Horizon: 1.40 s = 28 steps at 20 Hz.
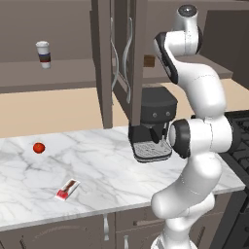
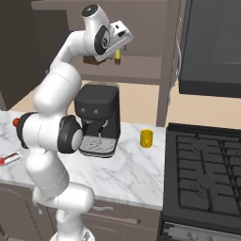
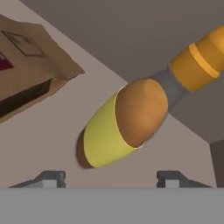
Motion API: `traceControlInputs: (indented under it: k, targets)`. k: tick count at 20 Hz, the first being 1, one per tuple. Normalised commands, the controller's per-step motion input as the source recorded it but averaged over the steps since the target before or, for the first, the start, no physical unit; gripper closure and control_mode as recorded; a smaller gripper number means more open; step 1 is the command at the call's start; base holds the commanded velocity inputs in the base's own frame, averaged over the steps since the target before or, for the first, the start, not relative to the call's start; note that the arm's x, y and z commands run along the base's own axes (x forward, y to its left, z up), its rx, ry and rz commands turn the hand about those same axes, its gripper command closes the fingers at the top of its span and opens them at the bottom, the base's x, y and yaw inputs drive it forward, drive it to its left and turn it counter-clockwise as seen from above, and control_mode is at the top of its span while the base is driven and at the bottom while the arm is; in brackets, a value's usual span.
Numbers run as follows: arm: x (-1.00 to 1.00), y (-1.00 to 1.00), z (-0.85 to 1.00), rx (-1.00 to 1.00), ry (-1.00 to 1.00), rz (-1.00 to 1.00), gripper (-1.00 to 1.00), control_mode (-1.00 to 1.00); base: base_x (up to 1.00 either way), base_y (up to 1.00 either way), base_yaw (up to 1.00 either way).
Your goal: Pick the honey bottle and bar from the counter and place them in the cabinets closest to them.
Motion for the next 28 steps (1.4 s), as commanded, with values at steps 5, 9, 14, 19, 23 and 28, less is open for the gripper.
traceControlInputs:
  k: [5,9,14,19,23,28]
  targets:
    - [-0.47,-0.18,0.19,0.05,-0.03,-0.03,-1.00,-1.00,0.00,0.00,0.00]
    - [-0.75,-0.12,0.06,0.06,-0.04,-0.04,-1.00,-1.00,0.00,0.00,0.00]
    - [-0.96,-0.03,0.00,0.01,-0.08,-0.02,-1.00,-1.00,0.00,0.00,0.00]
    - [-1.00,0.00,-0.07,0.00,-0.20,0.00,-1.00,-1.00,0.00,0.00,0.00]
    - [-1.00,0.00,-0.21,0.00,-0.29,0.00,-1.00,-1.00,0.00,0.00,0.00]
    - [-1.00,0.10,-0.26,0.00,-0.28,0.00,-1.00,-1.00,0.00,0.00,0.00]
